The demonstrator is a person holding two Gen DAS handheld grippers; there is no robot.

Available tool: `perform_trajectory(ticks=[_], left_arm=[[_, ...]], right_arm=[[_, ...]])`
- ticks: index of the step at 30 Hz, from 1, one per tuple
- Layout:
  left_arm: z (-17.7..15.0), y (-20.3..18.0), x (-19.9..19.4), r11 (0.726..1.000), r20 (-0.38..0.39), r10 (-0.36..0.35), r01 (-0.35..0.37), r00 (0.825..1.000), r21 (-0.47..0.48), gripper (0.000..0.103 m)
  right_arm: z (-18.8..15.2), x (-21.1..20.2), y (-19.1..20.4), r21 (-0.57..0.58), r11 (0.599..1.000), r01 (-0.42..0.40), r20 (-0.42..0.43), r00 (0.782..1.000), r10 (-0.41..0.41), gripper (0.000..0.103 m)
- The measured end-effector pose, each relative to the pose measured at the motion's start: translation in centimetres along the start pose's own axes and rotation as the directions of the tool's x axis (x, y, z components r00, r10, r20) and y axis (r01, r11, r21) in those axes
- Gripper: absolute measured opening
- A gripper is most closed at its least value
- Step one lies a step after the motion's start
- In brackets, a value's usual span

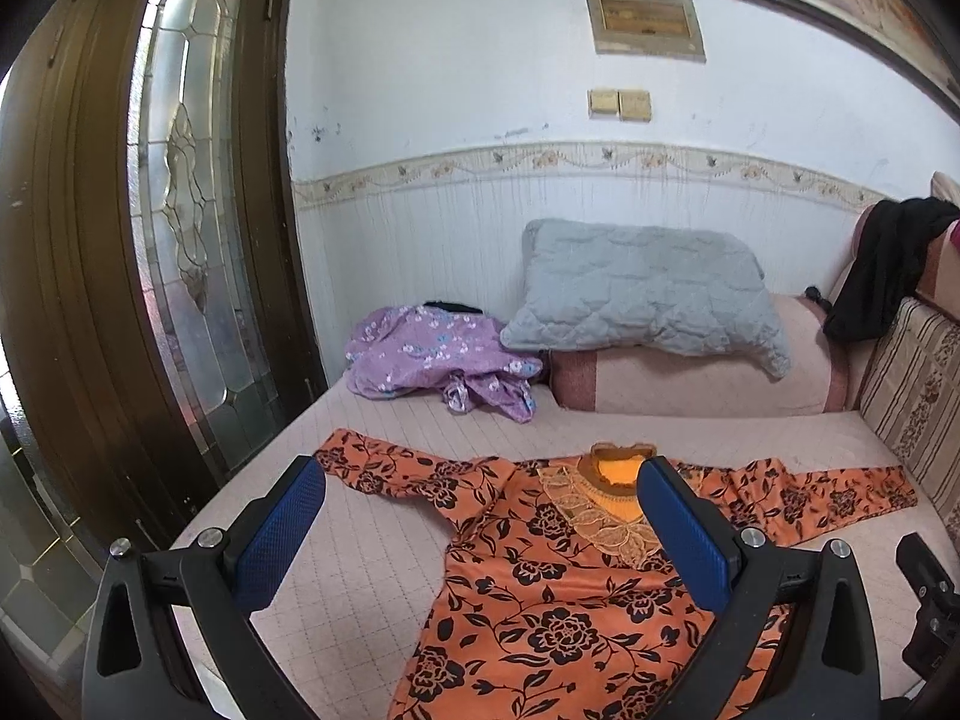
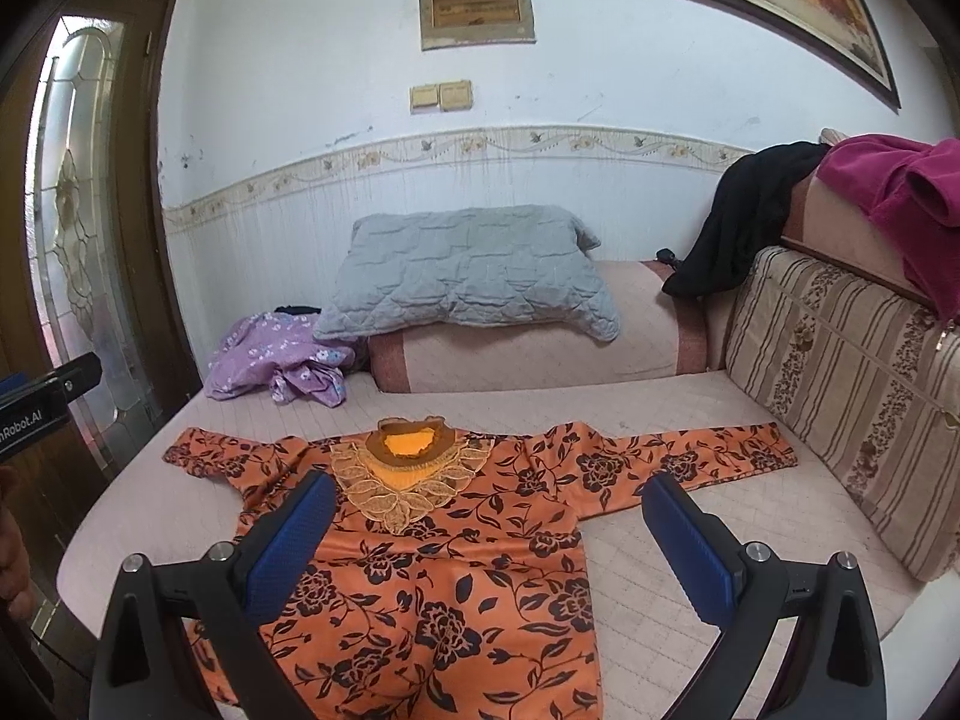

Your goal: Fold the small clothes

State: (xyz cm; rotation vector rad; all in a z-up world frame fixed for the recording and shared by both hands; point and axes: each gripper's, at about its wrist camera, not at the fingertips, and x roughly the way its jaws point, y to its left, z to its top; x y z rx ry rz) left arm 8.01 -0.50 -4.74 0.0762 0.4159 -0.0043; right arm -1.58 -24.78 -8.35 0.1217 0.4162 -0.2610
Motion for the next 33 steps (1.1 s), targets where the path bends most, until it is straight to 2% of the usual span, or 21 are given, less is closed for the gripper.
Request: perform_trajectory(ticks=[10, 19, 25, 33], left_arm=[[-1.7, -0.6, 8.3, 1.0, -0.099, 0.026, -0.026, 0.995, 0.007, 0.103], [-3.0, -1.2, 12.9, 0.999, -0.154, 0.045, -0.043, 0.987, 0.016, 0.103], [-3.9, -2.6, 15.8, 0.999, -0.195, 0.048, -0.043, 0.98, 0.031, 0.103], [-5.5, -4.5, 19.9, 0.998, -0.237, 0.039, -0.028, 0.971, 0.053, 0.103]], right_arm=[[-0.7, 7.8, 1.2, -0.008, 1.0, -0.002, -0.085, 0.996, 0.001, 0.103], [-1.0, 12.3, 0.7, -0.007, 1.0, 0.005, -0.123, 0.992, -0.005, 0.103], [-1.4, 14.7, -1.4, 0.01, 0.999, 0.04, -0.156, 0.987, -0.038, 0.103], [-2.2, 18.0, -6.5, 0.061, 0.99, 0.125, -0.213, 0.971, -0.109, 0.103]])
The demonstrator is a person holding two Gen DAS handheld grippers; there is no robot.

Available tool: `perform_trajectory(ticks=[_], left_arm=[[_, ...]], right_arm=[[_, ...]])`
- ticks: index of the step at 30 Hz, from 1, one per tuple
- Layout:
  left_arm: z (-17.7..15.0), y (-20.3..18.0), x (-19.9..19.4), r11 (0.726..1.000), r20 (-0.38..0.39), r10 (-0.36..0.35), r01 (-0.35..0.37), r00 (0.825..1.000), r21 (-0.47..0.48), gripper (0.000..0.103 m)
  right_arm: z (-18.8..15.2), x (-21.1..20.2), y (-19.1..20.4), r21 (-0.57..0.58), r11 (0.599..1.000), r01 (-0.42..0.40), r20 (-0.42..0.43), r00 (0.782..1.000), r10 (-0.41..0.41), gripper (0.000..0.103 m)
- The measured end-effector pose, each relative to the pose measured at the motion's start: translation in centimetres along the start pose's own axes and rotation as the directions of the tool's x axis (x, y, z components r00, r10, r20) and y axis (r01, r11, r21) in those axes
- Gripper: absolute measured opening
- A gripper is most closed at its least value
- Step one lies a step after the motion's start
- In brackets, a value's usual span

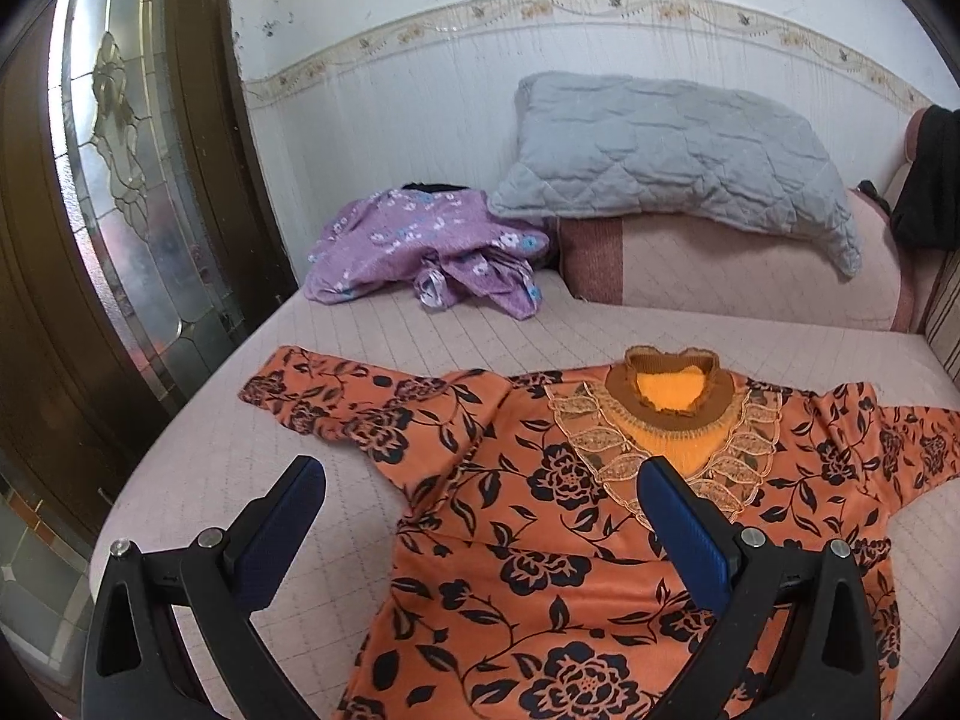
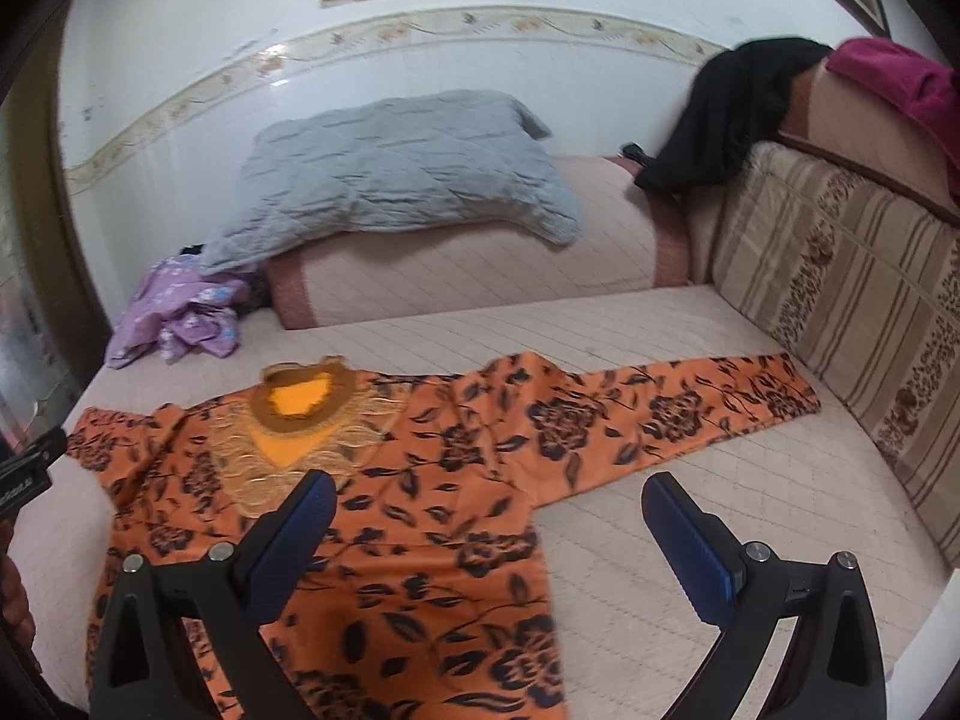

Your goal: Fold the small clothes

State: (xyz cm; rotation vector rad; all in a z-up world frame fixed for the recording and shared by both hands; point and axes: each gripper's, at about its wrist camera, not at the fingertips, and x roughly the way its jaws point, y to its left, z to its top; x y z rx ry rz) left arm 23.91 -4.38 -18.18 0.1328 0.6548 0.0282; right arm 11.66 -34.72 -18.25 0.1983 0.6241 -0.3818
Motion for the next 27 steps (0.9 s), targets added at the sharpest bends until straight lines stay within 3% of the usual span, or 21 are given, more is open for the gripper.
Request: perform_trajectory(ticks=[4, 8, 9, 11, 13, 15, 17, 19, 21, 23, 25, 27], left_arm=[[-2.2, -1.3, 4.7, 0.998, -0.098, -0.026, 0.031, 0.995, 0.058, 0.103], [-5.7, -3.2, 10.9, 0.984, -0.266, 0.004, 0.043, 0.964, 0.171, 0.103], [-6.6, -3.8, 12.3, 0.98, -0.314, 0.025, 0.039, 0.949, 0.197, 0.103], [-7.5, -4.4, 13.3, 0.975, -0.35, 0.02, 0.059, 0.937, 0.213, 0.103], [-8.0, -4.6, 13.1, 0.976, -0.311, 0.016, 0.053, 0.95, 0.212, 0.103], [-8.4, -4.5, 13.1, 0.978, -0.304, 0.001, 0.062, 0.953, 0.197, 0.103], [-9.2, -3.2, 13.1, 0.989, -0.287, -0.079, 0.111, 0.955, 0.094, 0.103], [-9.8, -1.4, 13.3, 0.985, -0.303, -0.168, 0.169, 0.938, -0.024, 0.103], [-9.7, -1.8, 13.3, 0.986, -0.311, -0.163, 0.165, 0.936, -0.018, 0.103], [-9.8, -2.3, 13.0, 0.989, -0.307, -0.136, 0.145, 0.942, 0.008, 0.103], [-9.6, -2.5, 13.2, 0.99, -0.319, -0.13, 0.139, 0.939, 0.007, 0.103], [-9.3, -2.3, 13.7, 0.99, -0.32, -0.133, 0.14, 0.938, 0.001, 0.103]], right_arm=[[0.2, 3.2, -5.1, 0.073, 0.997, -0.012, -0.034, 0.999, 0.015, 0.103], [0.2, 7.3, -15.1, 0.3, 0.951, -0.066, -0.073, 0.993, 0.092, 0.103], [0.0, 8.6, -18.3, 0.373, 0.925, -0.066, -0.072, 0.992, 0.099, 0.103], [-0.6, 10.9, -24.2, 0.506, 0.859, -0.074, -0.056, 0.991, 0.118, 0.102], [-1.4, 13.2, -29.1, 0.626, 0.777, -0.062, -0.054, 0.991, 0.123, 0.098], [-2.2, 15.9, -33.6, 0.735, 0.677, -0.037, -0.059, 0.991, 0.119, 0.088], [-2.7, 17.7, -36.8, 0.79, 0.613, 0.015, -0.069, 0.996, 0.064, 0.073], [-3.0, 19.3, -39.5, 0.831, 0.553, 0.051, -0.069, 0.998, 0.011, 0.068], [-3.4, 20.7, -41.7, 0.872, 0.488, 0.033, -0.037, 0.999, -0.001, 0.063], [-2.4, 21.4, -42.4, 0.874, 0.486, 0.024, -0.012, 1.0, -0.029, 0.062], [-0.7, 23.0, -42.0, 0.834, 0.547, 0.073, -0.048, 0.997, -0.06, 0.06], [0.5, 24.2, -41.7, 0.804, 0.585, 0.106, -0.07, 0.994, -0.084, 0.037]])
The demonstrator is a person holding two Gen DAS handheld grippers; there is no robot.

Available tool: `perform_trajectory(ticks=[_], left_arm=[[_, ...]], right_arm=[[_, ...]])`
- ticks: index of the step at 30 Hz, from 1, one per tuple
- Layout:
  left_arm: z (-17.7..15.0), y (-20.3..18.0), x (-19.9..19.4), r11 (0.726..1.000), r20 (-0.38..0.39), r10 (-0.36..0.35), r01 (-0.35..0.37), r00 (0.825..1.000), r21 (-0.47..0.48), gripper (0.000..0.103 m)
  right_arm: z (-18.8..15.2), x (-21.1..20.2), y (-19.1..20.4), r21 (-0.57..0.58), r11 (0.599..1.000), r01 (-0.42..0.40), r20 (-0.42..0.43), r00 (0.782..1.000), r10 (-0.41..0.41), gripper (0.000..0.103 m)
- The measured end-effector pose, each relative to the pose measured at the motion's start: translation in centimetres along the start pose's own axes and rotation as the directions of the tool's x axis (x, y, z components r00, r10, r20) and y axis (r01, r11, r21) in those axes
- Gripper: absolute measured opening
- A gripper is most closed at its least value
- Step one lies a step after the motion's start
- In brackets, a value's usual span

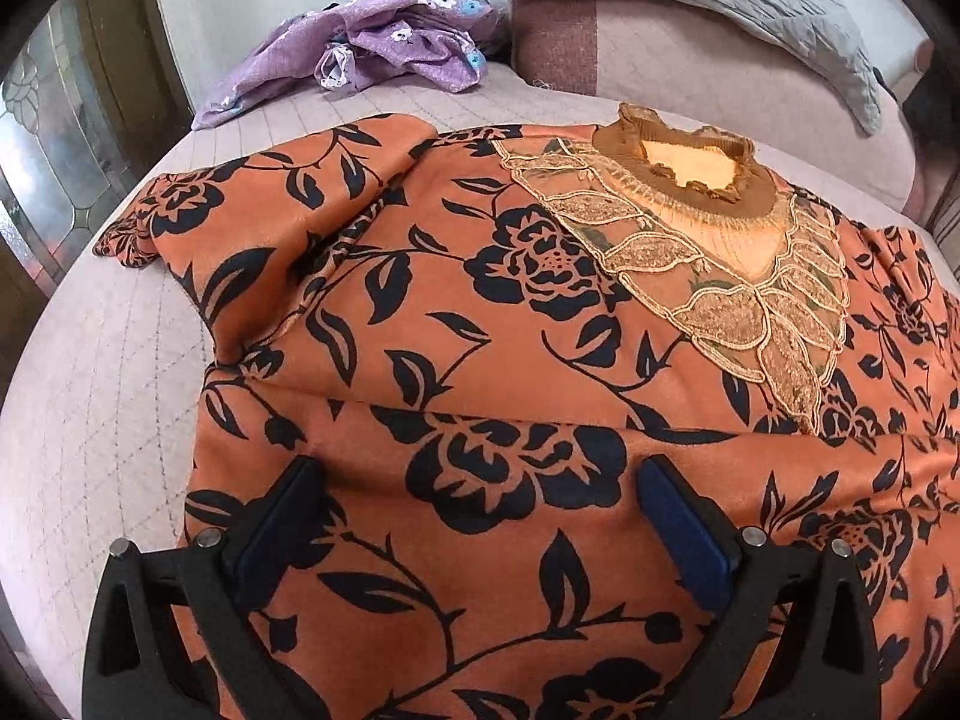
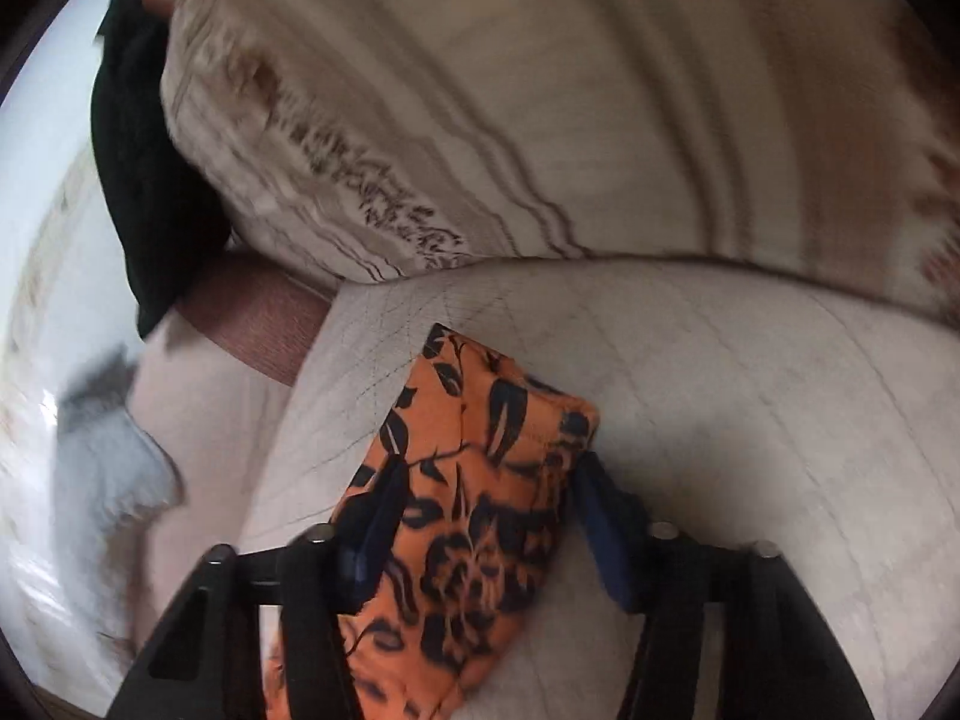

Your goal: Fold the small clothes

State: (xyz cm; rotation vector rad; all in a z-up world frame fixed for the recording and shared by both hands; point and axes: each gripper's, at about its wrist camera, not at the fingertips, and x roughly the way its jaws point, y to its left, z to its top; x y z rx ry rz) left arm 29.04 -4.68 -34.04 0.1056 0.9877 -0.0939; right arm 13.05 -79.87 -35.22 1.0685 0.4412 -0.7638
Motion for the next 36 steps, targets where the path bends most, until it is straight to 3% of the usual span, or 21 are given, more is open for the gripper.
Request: perform_trajectory(ticks=[1, 2, 5, 9, 14, 19, 24, 28, 31, 33, 34, 35, 36], left_arm=[[0.1, -0.1, -0.1, 1.0, 0.007, 0.006, -0.006, 1.0, 0.0, 0.103], [0.3, -0.1, -0.1, 1.0, 0.016, 0.015, -0.015, 1.0, 0.004, 0.103], [1.4, -0.8, -0.9, 0.997, 0.09, 0.06, -0.064, 0.994, 0.05, 0.103], [2.1, -1.1, -4.1, 0.989, 0.228, 0.088, -0.112, 0.97, 0.094, 0.103], [3.5, 2.6, -6.7, 0.998, 0.231, 0.061, -0.063, 0.971, 0.001, 0.103], [3.6, 8.8, -7.8, 0.974, 0.224, 0.195, -0.162, 0.955, -0.157, 0.103], [3.4, 14.1, -9.0, 0.937, 0.229, 0.254, -0.181, 0.94, -0.299, 0.103], [3.4, 16.3, -9.4, 0.923, 0.231, 0.263, -0.175, 0.937, -0.343, 0.103], [3.3, 17.4, -9.6, 0.913, 0.233, 0.276, -0.179, 0.933, -0.368, 0.103], [3.4, 17.8, -9.7, 0.907, 0.23, 0.286, -0.186, 0.93, -0.378, 0.103], [3.5, 18.0, -9.6, 0.907, 0.227, 0.285, -0.185, 0.931, -0.379, 0.103], [3.5, 18.0, -9.4, 0.907, 0.224, 0.284, -0.186, 0.932, -0.377, 0.103], [3.6, 17.9, -9.3, 0.909, 0.224, 0.282, -0.185, 0.933, -0.374, 0.103]], right_arm=[[0.2, 0.5, 0.3, -0.004, 1.0, 0.003, -0.009, 1.0, -0.003, 0.011], [0.3, 1.1, 0.2, 0.015, 1.0, -0.007, -0.032, 0.999, 0.008, 0.008], [-0.4, -0.7, 1.6, 0.001, 0.997, -0.08, 0.005, 0.997, 0.08, 0.006], [-1.9, -6.0, 6.3, -0.099, 0.975, -0.2, 0.024, 0.979, 0.204, 0.006], [-6.1, -13.3, 14.8, -0.215, 0.907, -0.362, -0.05, 0.932, 0.36, 0.006], [-14.3, -19.1, 25.0, -0.35, 0.795, -0.495, -0.178, 0.869, 0.463, 0.006], [-26.1, -20.6, 33.2, -0.353, 0.699, -0.622, -0.357, 0.78, 0.514, 0.006], [-36.7, -20.0, 36.8, -0.277, 0.643, -0.714, -0.506, 0.677, 0.534, 0.006], [-43.1, -18.3, 38.0, -0.2, 0.629, -0.751, -0.614, 0.596, 0.517, 0.011], [-47.5, -17.5, 37.9, -0.143, 0.644, -0.752, -0.687, 0.544, 0.483, 0.029], [-48.9, -17.1, 37.8, -0.116, 0.647, -0.754, -0.714, 0.516, 0.473, 0.064], [-49.9, -16.6, 37.5, -0.078, 0.645, -0.76, -0.732, 0.483, 0.481, 0.086], [-49.9, -16.3, 36.9, -0.049, 0.64, -0.767, -0.722, 0.47, 0.508, 0.086]])
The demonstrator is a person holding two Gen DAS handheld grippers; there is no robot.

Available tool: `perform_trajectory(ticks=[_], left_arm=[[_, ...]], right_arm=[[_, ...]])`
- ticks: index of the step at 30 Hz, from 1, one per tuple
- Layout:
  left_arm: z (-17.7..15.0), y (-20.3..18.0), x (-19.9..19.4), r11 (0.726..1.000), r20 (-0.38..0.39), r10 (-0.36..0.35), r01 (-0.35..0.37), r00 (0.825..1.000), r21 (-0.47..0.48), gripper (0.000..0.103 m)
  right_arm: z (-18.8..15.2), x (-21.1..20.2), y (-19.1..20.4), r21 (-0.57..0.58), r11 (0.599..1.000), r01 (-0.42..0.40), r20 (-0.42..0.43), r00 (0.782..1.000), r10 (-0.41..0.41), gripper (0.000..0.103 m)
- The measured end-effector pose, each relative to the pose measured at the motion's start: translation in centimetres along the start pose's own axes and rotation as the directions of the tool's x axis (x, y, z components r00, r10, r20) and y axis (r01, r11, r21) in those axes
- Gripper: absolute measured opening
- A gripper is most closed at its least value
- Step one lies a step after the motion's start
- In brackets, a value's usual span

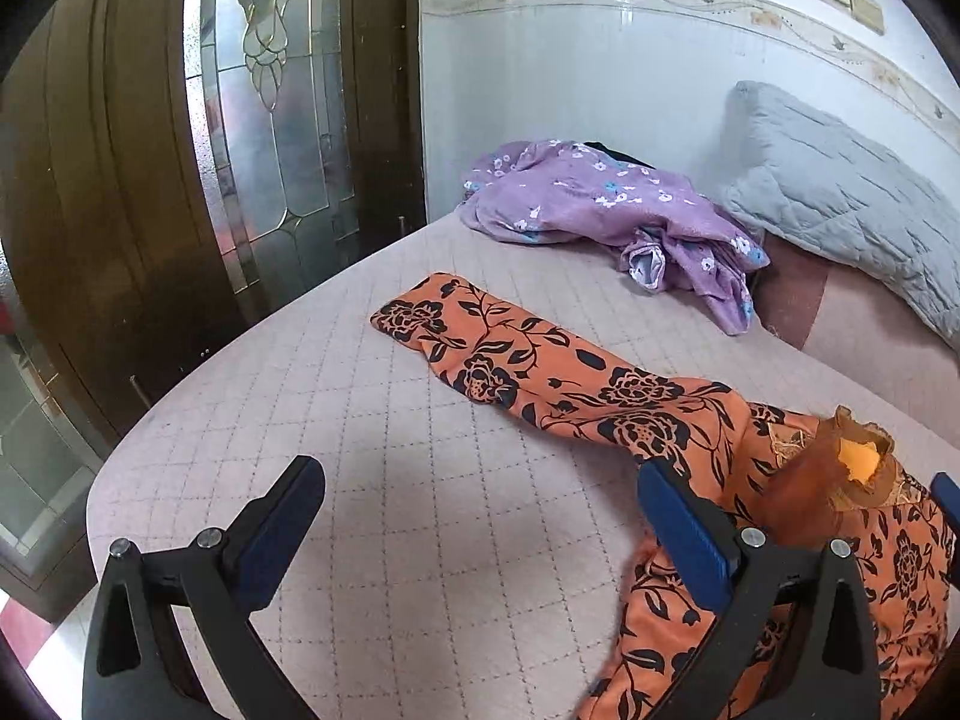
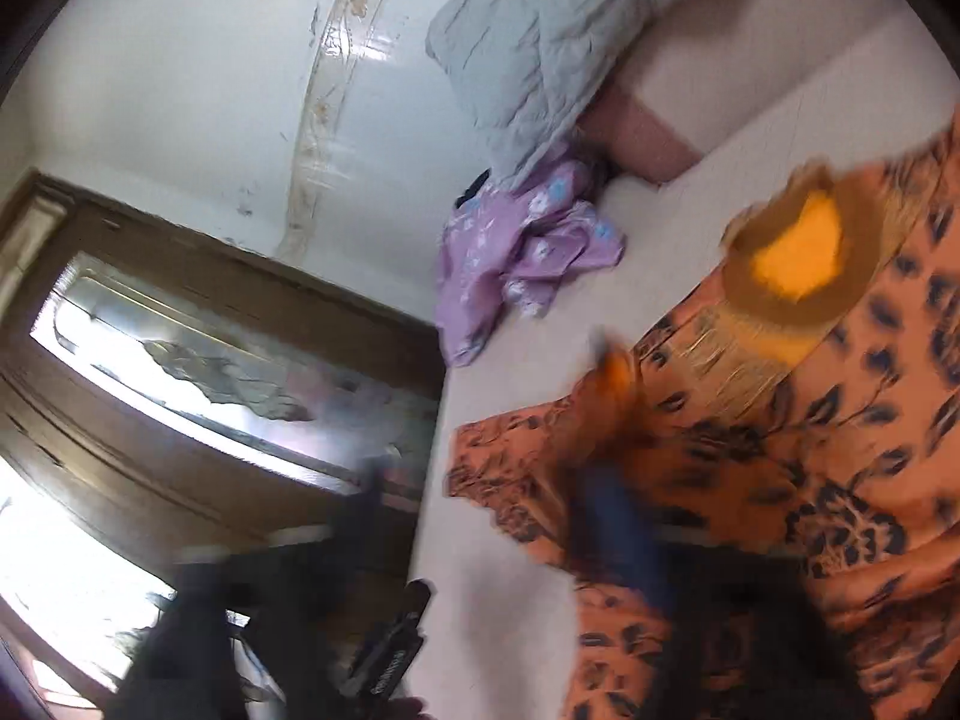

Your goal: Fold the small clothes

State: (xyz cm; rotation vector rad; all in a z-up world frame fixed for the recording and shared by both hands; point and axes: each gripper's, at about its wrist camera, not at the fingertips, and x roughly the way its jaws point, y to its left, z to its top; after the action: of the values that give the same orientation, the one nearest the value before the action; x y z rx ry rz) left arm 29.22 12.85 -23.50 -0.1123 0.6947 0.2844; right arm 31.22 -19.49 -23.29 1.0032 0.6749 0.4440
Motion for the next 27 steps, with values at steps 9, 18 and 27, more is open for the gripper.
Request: perform_trajectory(ticks=[9, 18, 27], left_arm=[[-0.5, -3.4, 2.0, 0.992, -0.071, -0.082, 0.088, 0.994, 0.086, 0.103], [1.8, 3.9, 8.6, 0.977, -0.185, -0.09, 0.051, 0.979, -0.207, 0.103], [6.2, 11.2, 16.8, 0.853, -0.226, -0.184, 0.041, 0.957, -0.52, 0.097]], right_arm=[[1.3, -10.9, -3.8, -0.16, 0.939, 0.304, 0.126, 0.95, -0.286, 0.08], [-1.3, -20.2, -11.0, -0.163, 0.884, 0.438, 0.177, 0.895, -0.41, 0.073], [-0.8, -17.7, -13.1, -0.202, 0.895, 0.398, 0.124, 0.917, -0.38, 0.073]])
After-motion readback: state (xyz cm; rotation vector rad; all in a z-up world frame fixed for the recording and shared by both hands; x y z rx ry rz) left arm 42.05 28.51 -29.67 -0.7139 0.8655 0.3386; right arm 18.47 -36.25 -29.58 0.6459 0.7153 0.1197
